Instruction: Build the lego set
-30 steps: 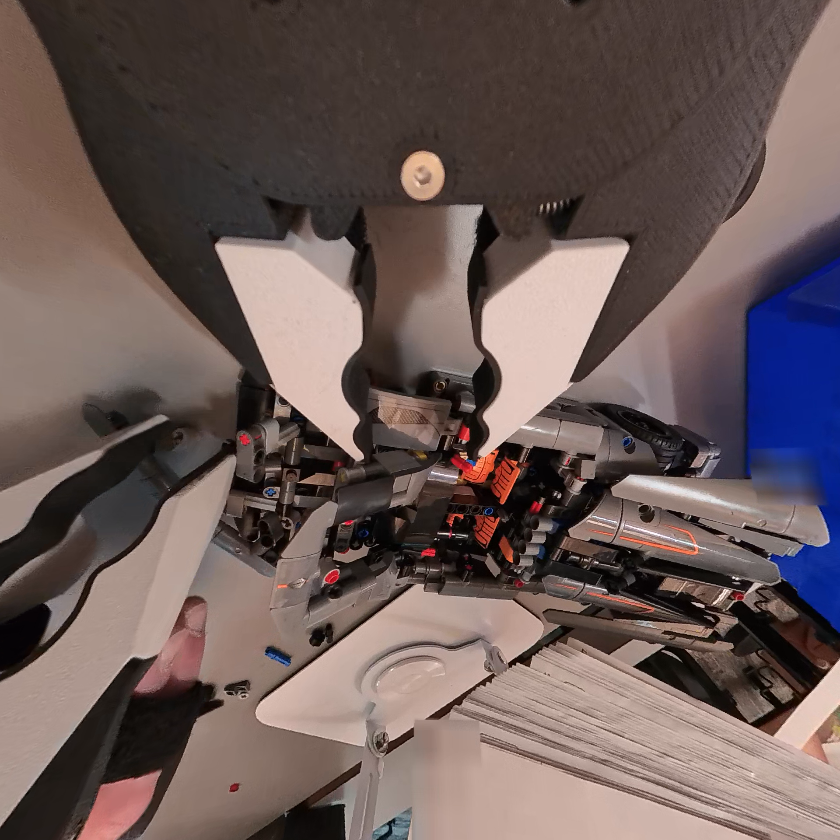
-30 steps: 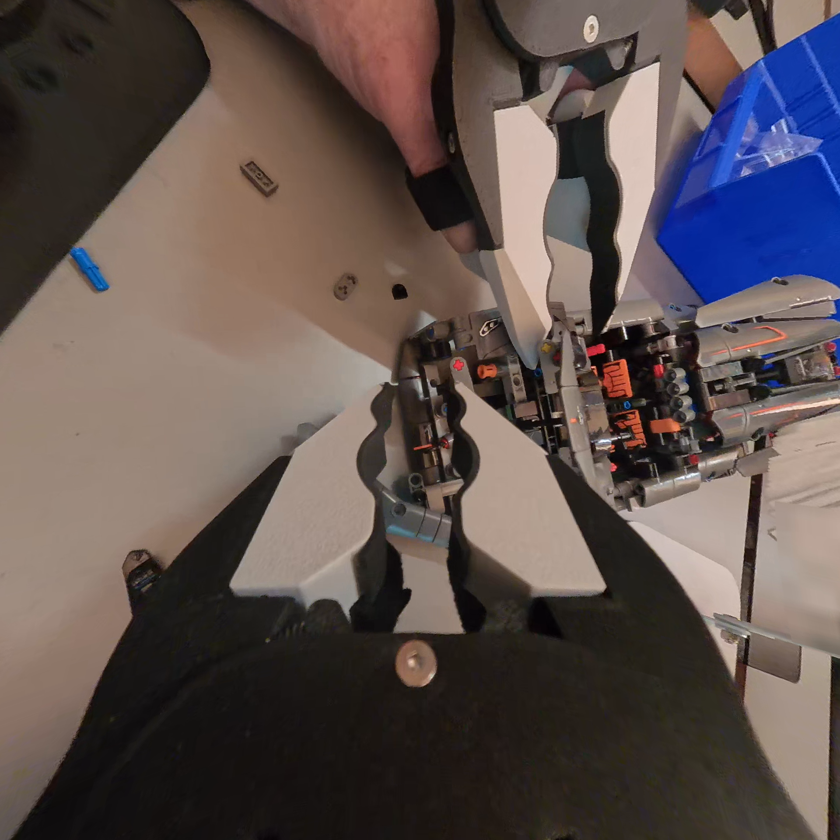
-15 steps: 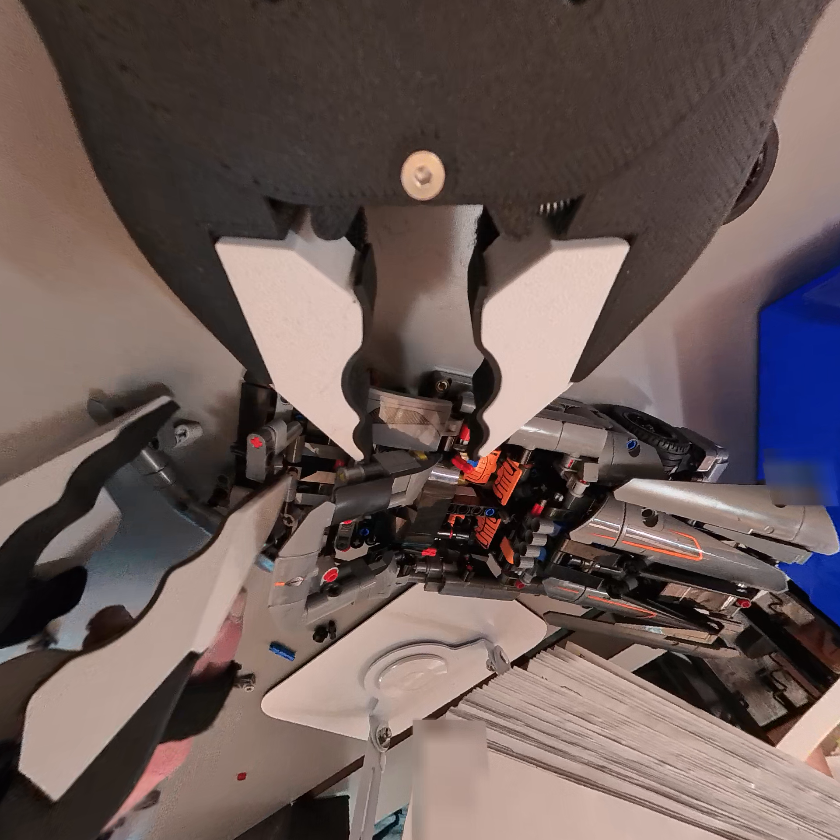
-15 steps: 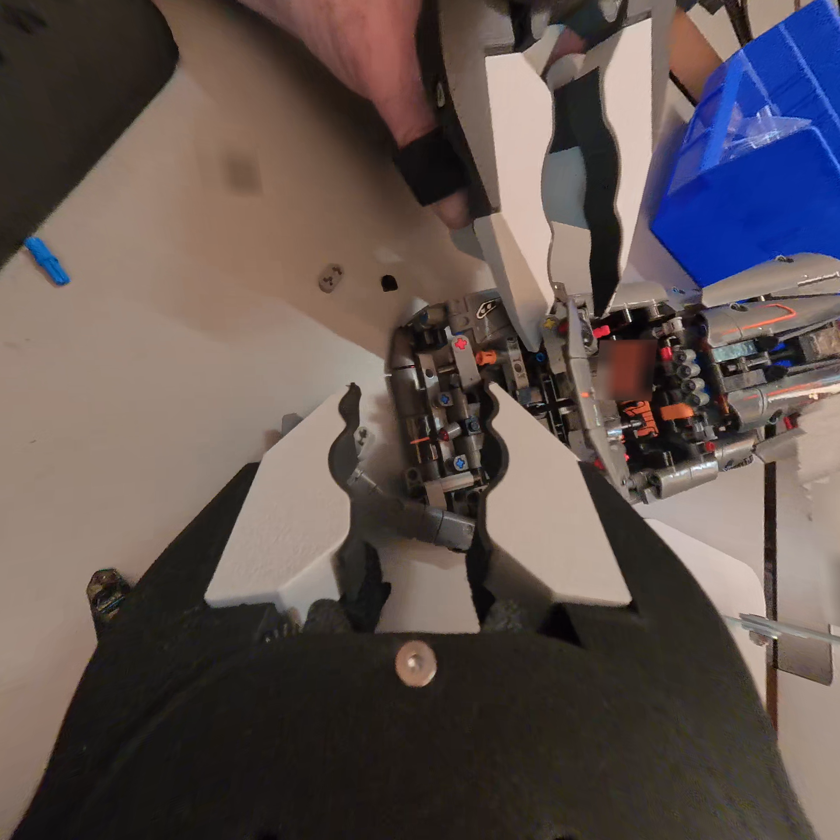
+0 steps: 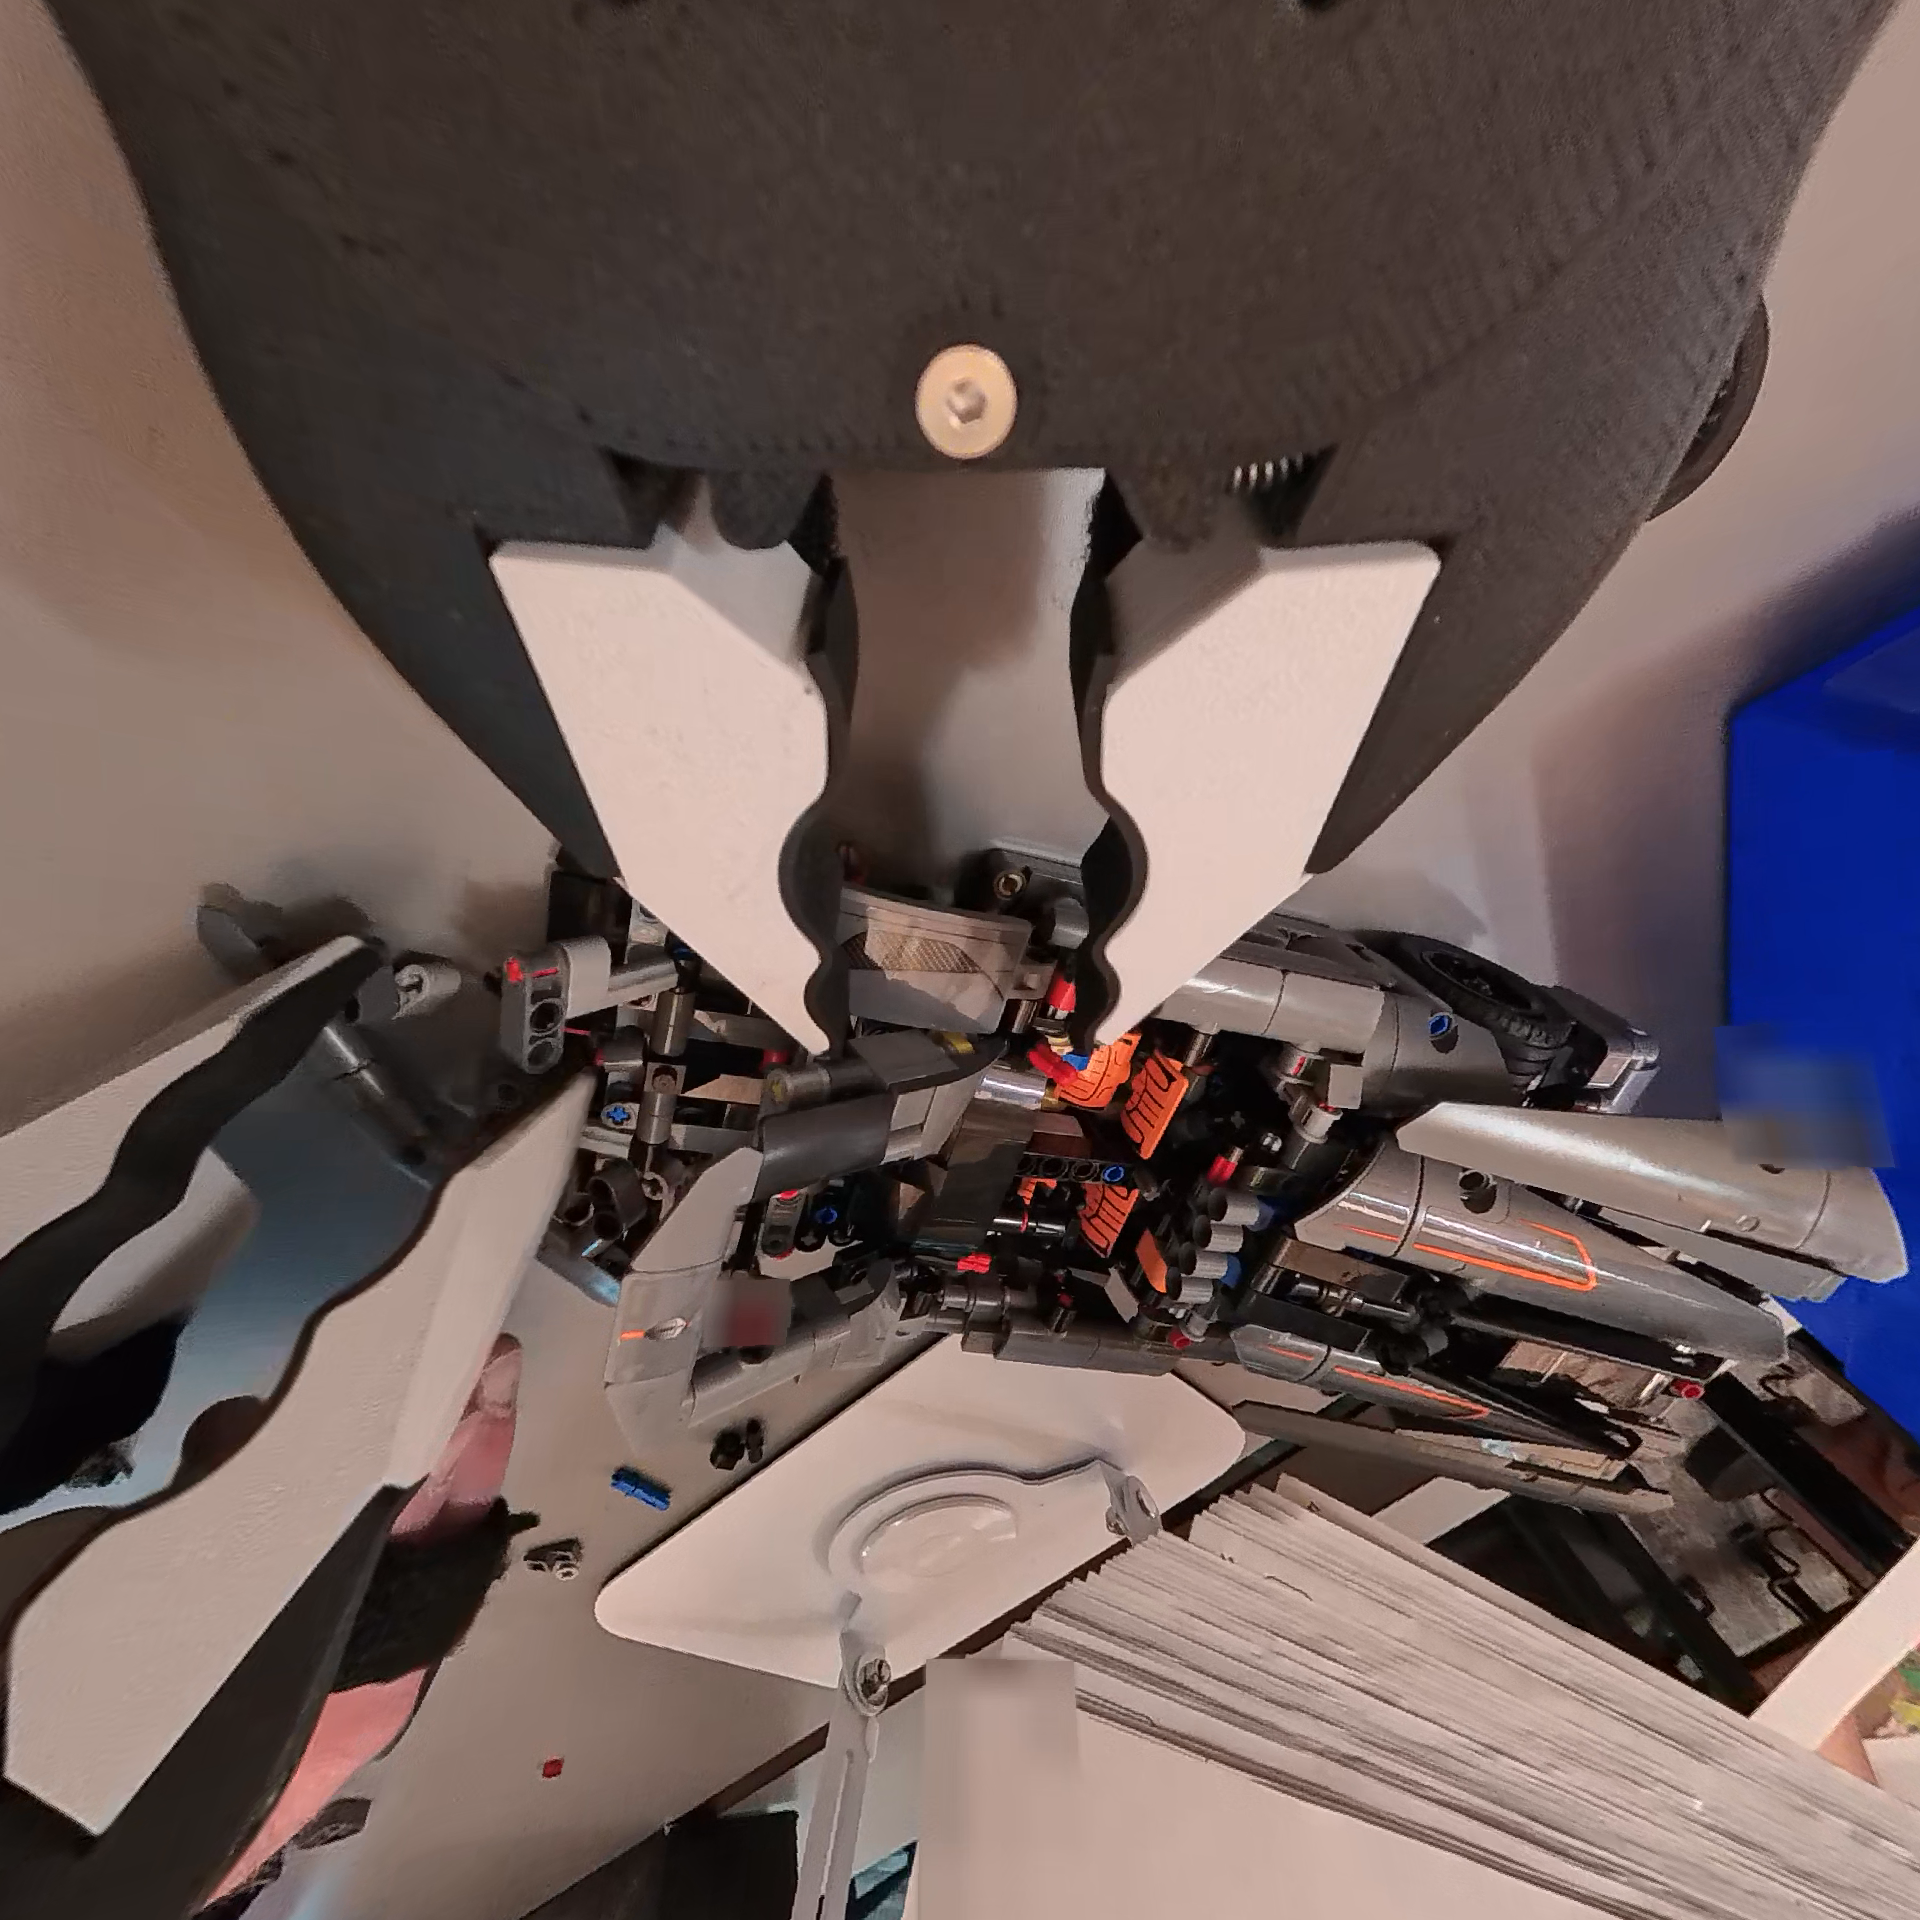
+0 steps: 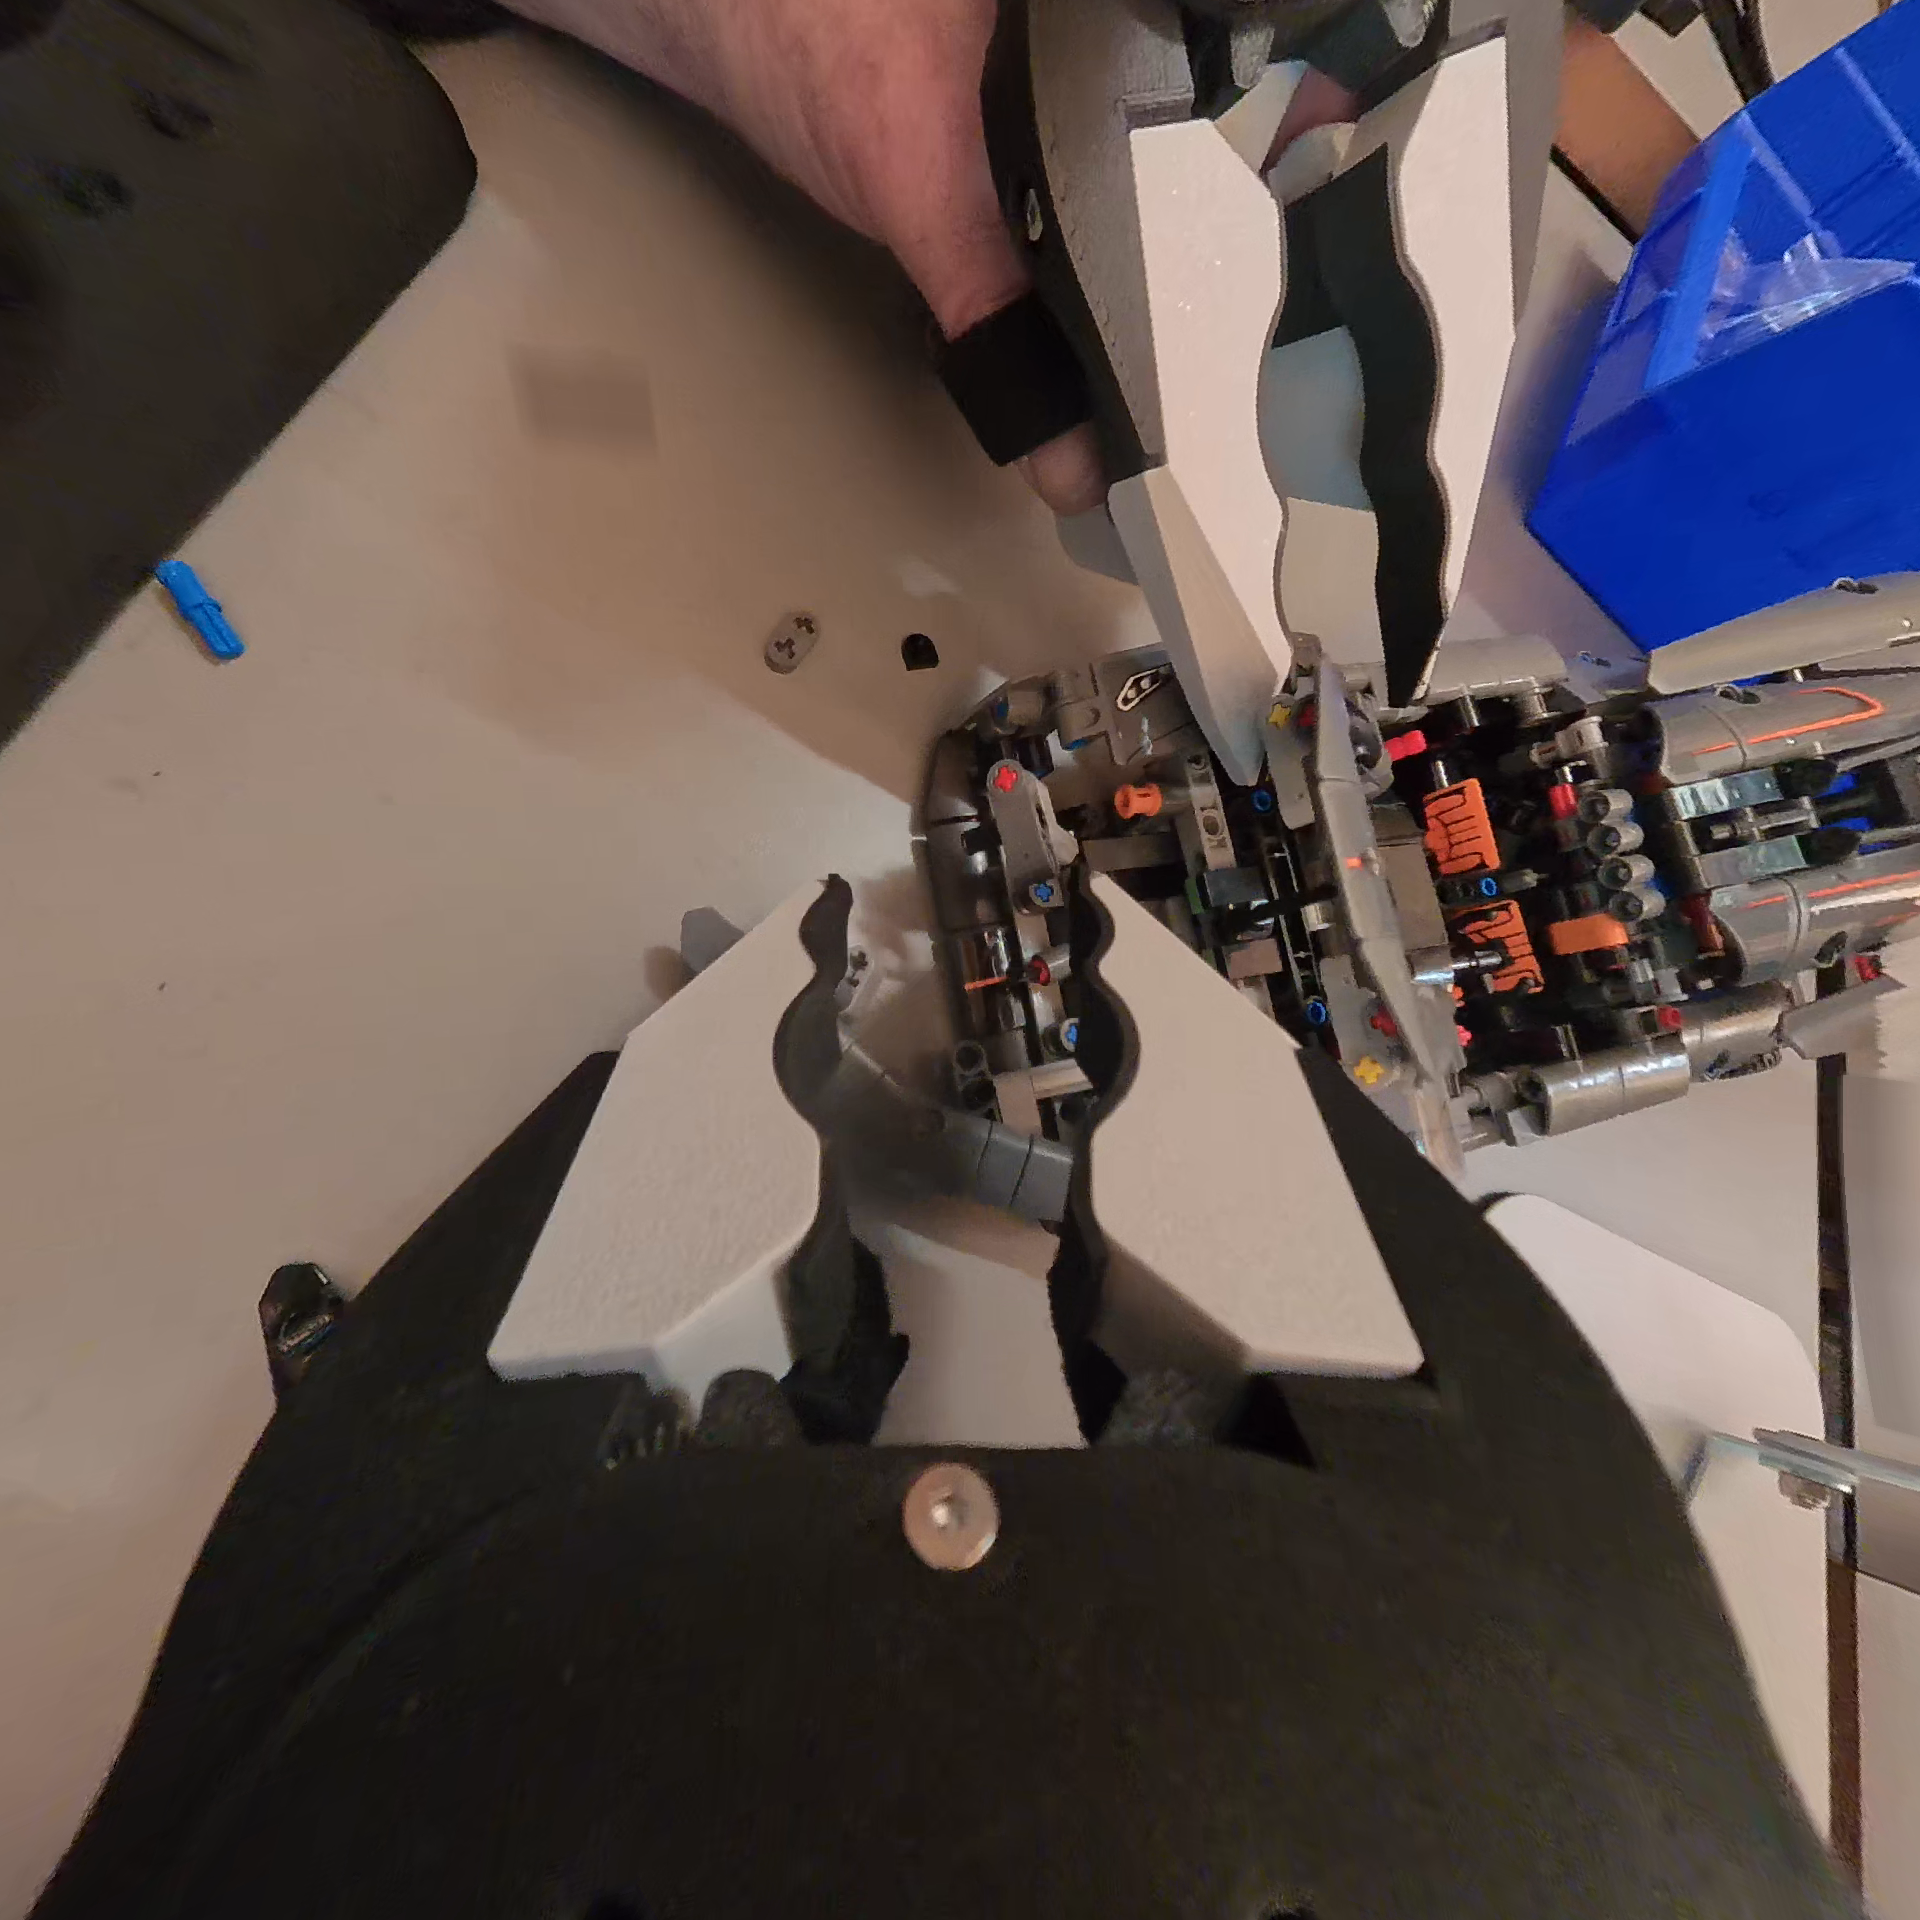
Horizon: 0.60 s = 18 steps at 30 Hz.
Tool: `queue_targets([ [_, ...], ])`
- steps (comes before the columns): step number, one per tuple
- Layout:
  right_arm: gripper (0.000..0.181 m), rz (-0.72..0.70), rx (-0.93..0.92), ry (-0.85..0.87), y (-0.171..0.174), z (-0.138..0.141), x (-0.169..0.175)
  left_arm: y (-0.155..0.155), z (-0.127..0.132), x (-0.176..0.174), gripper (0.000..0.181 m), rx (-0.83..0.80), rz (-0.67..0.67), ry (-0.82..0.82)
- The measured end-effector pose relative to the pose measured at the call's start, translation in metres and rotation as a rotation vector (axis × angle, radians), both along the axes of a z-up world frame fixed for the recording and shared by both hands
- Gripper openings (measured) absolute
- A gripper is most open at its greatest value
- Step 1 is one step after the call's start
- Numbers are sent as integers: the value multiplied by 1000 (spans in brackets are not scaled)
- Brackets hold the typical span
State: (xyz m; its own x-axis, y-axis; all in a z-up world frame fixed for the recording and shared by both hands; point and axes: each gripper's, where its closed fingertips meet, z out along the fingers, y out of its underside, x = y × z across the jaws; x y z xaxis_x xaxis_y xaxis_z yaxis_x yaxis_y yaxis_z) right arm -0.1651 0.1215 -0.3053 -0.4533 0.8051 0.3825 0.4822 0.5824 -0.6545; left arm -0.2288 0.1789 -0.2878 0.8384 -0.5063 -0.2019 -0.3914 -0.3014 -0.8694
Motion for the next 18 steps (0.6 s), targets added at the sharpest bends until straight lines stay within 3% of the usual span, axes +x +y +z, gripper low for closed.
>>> queue_targets([
  [3, 48, -34, 7, 9, 9, 0, 0, 0, 0, -1, 40, -2, -2, -3],
  [18, 35, -60, -19, 32, 21, 5, 5, -3, 0, -19, 35, -15, 28, 26],
])
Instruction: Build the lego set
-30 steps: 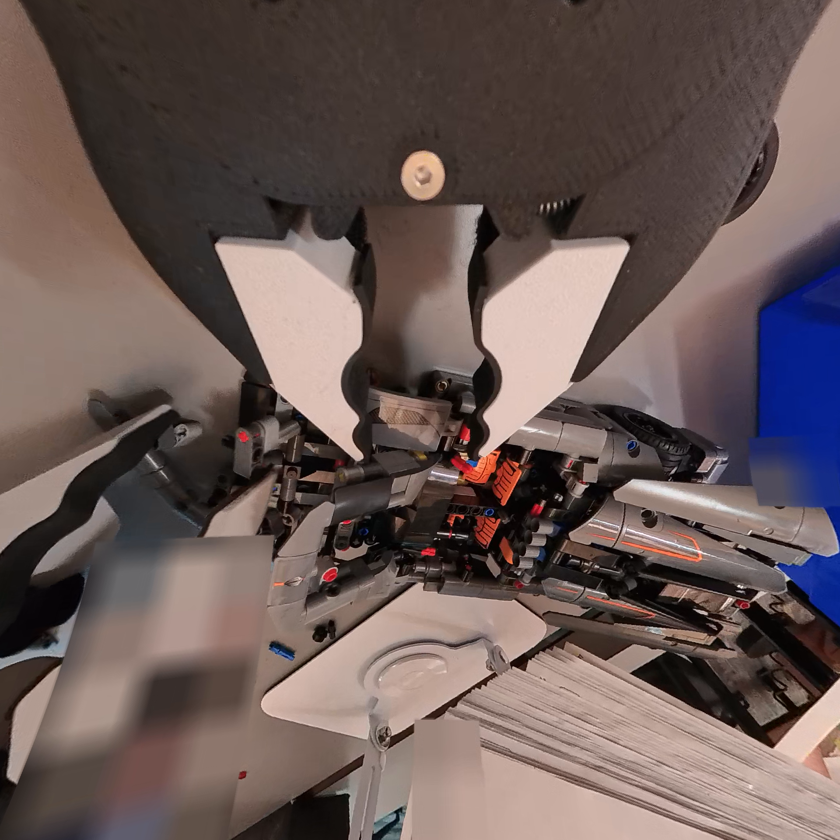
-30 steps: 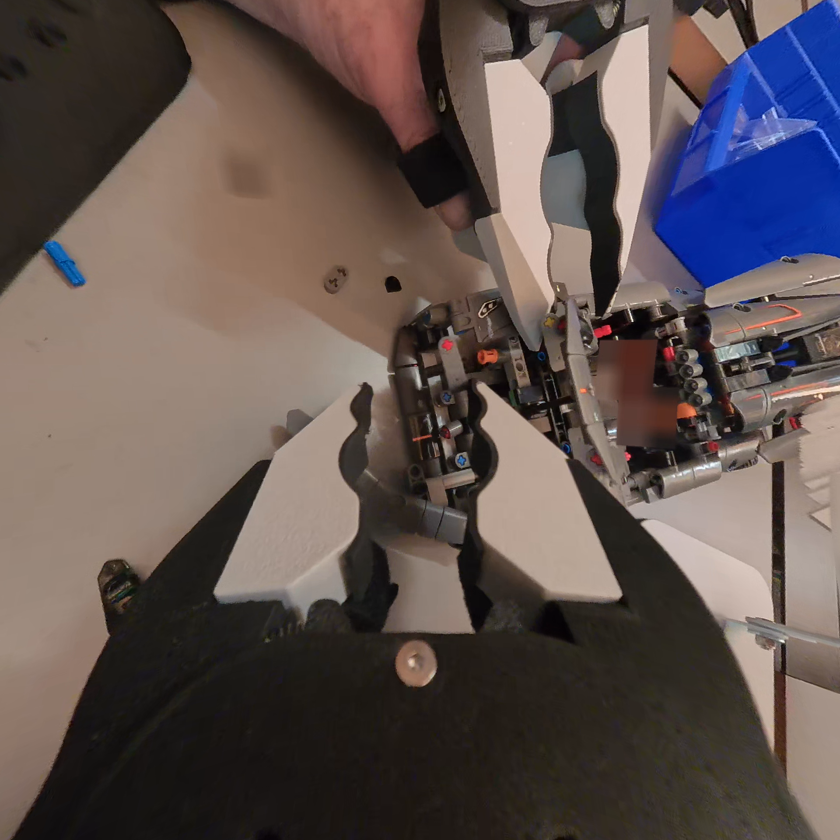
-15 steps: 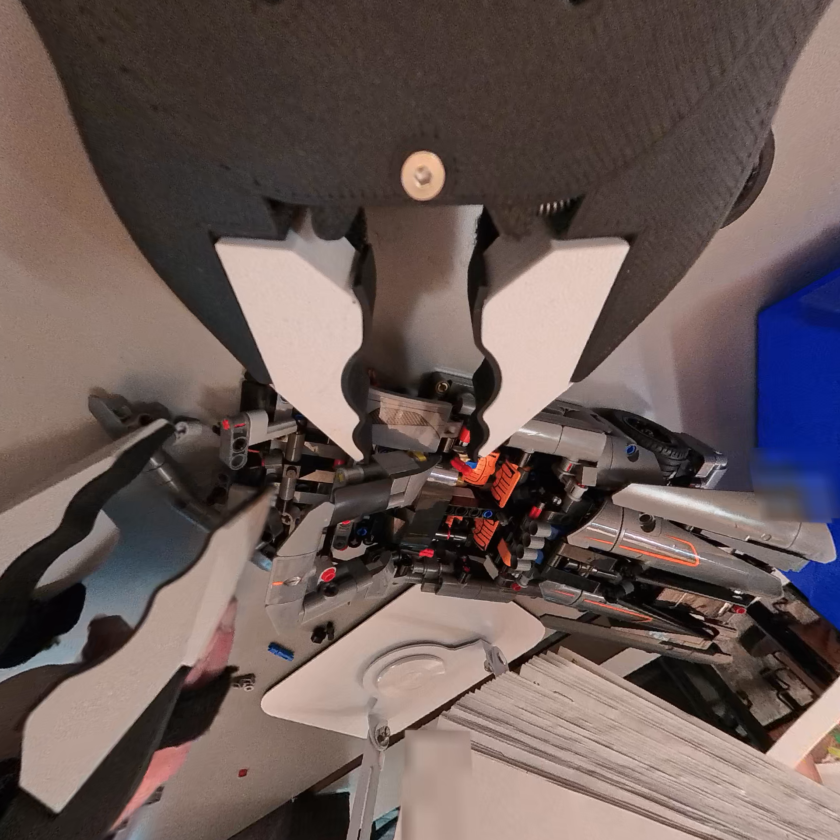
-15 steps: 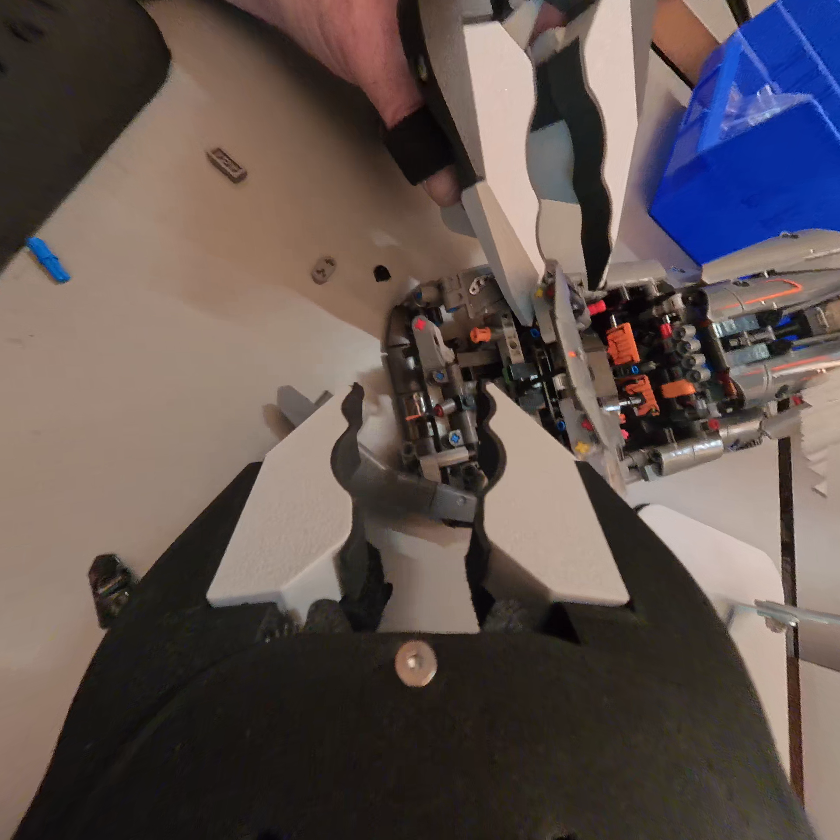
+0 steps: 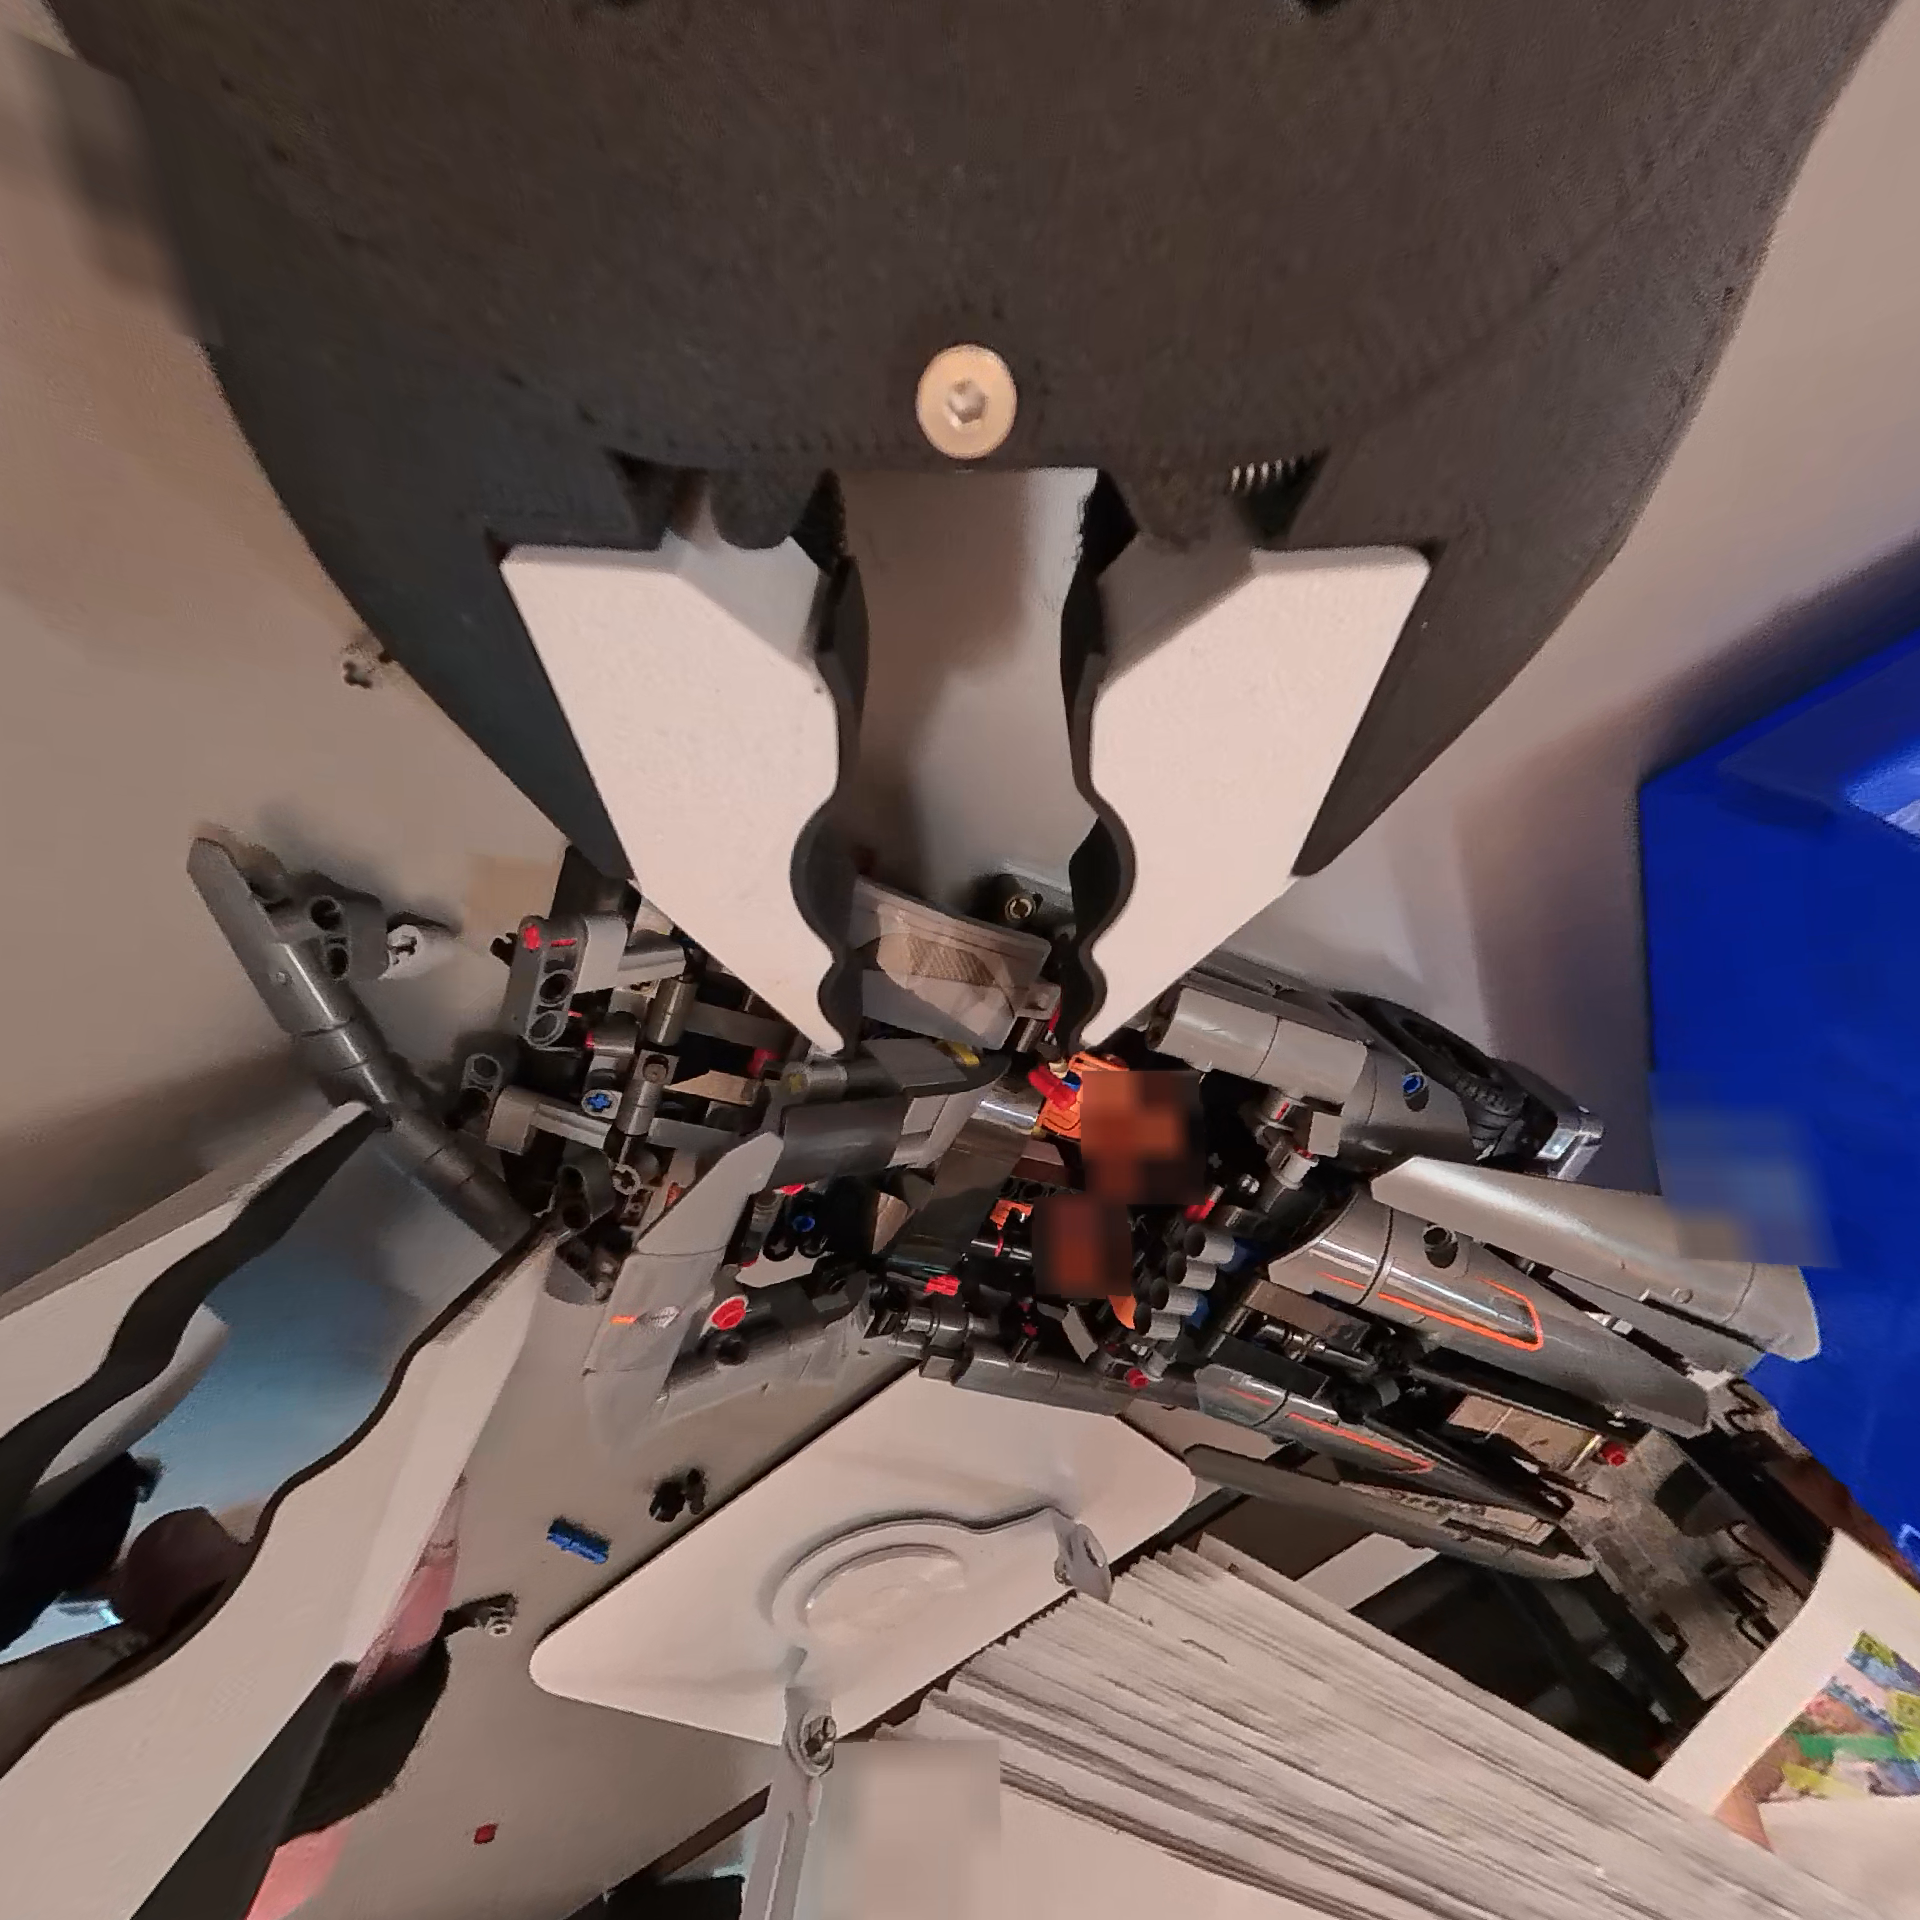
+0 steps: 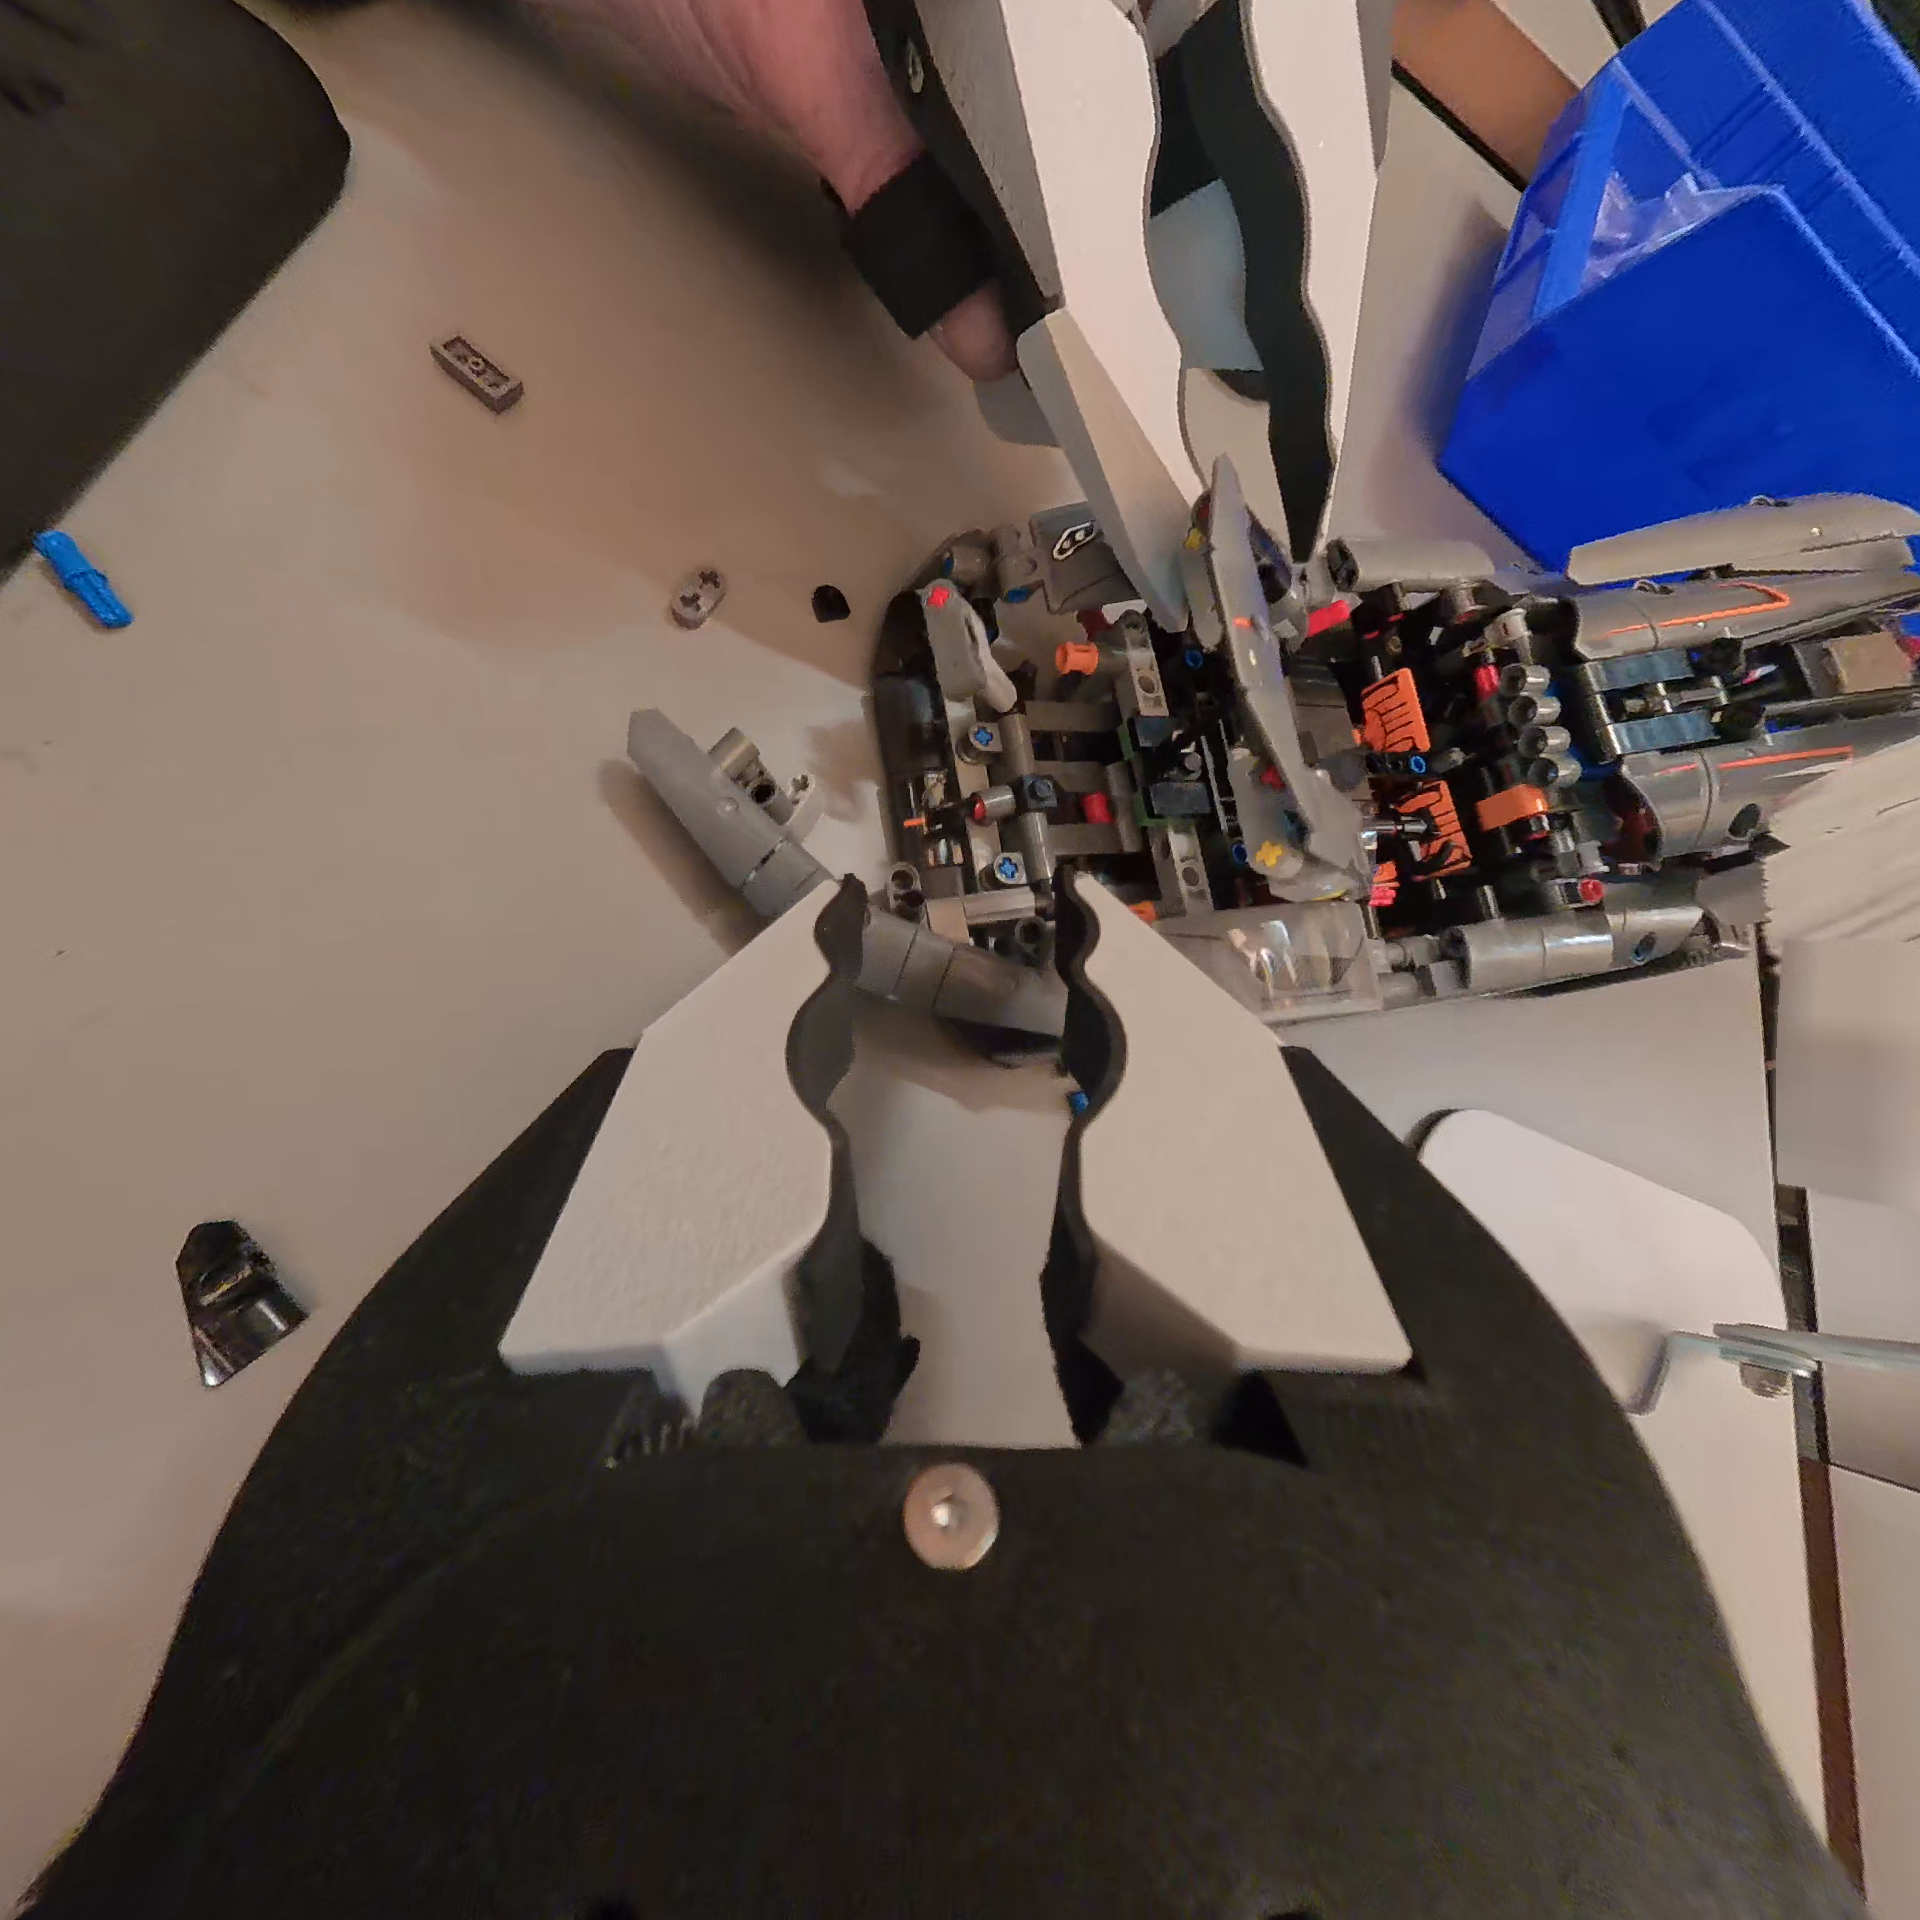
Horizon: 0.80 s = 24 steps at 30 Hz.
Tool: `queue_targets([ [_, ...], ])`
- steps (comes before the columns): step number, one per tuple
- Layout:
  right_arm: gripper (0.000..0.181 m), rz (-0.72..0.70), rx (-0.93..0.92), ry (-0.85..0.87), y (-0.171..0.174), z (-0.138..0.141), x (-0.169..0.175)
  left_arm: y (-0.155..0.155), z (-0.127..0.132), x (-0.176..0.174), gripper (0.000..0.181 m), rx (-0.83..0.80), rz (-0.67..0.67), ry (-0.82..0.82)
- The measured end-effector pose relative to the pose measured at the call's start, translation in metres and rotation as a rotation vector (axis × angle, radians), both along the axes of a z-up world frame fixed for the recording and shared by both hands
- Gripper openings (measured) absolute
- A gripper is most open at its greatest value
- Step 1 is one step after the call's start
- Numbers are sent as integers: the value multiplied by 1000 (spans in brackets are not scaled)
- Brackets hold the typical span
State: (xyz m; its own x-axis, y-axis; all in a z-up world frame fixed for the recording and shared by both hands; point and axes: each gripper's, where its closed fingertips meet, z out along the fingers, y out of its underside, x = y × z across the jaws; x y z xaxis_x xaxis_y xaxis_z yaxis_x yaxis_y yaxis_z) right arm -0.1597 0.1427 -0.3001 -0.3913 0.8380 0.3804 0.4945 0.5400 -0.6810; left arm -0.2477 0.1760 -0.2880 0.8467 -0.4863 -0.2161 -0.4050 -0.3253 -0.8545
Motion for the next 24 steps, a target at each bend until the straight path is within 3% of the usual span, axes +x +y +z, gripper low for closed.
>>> queue_targets([
  [24, 37, -13, -5, 8, -1, -4, -3, -1, 0, -12, 35, -14, 24, -18],
])
